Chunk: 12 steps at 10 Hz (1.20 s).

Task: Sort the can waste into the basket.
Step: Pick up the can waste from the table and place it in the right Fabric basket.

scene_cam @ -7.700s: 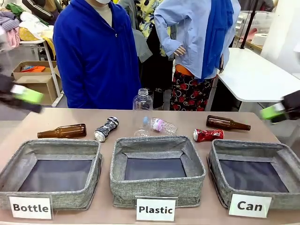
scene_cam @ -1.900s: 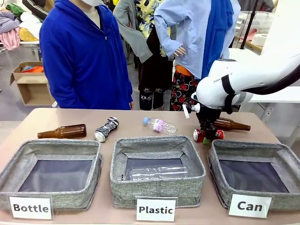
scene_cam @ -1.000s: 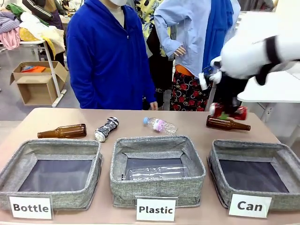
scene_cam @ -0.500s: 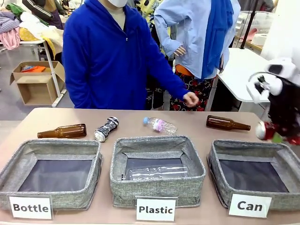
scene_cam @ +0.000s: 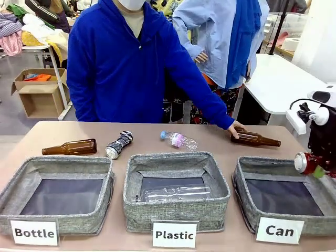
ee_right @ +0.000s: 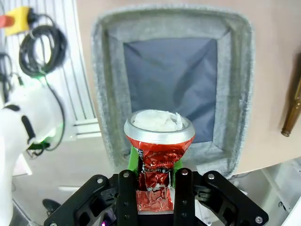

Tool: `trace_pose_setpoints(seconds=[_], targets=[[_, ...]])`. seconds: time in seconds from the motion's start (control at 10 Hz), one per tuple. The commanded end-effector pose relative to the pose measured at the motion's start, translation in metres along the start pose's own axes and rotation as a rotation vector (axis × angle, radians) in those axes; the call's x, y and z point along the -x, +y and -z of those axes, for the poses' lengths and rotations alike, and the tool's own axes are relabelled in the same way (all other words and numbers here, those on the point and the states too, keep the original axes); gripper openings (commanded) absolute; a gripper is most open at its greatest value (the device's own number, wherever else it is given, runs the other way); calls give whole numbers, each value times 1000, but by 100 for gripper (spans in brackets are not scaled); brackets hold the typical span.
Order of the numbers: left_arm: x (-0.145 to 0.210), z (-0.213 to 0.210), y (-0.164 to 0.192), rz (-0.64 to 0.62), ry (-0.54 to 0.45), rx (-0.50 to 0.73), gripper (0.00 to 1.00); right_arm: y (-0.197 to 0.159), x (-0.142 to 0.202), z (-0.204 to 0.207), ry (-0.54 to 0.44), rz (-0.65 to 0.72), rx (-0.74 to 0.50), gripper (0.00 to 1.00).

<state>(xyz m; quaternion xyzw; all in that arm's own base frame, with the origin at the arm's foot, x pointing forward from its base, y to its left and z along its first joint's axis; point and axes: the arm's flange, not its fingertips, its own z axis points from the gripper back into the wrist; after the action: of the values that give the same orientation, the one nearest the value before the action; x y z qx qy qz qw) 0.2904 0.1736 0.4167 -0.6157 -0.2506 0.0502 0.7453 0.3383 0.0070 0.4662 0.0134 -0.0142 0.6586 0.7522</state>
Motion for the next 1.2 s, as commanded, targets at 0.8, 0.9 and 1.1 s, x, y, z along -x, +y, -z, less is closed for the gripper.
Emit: trace_pose_setpoints(seconds=[0.8,0.9,1.1], targets=[[0,-1,0,21,2,11,100,-34,-9,-5,-108,24,-16,100],[0,-1,0,21,2,11,100,-39,-6,-7,-178,52,-51,100],[0,-1,0,21,2,11,100,-52,-11,-19,-667,351,-226,100]])
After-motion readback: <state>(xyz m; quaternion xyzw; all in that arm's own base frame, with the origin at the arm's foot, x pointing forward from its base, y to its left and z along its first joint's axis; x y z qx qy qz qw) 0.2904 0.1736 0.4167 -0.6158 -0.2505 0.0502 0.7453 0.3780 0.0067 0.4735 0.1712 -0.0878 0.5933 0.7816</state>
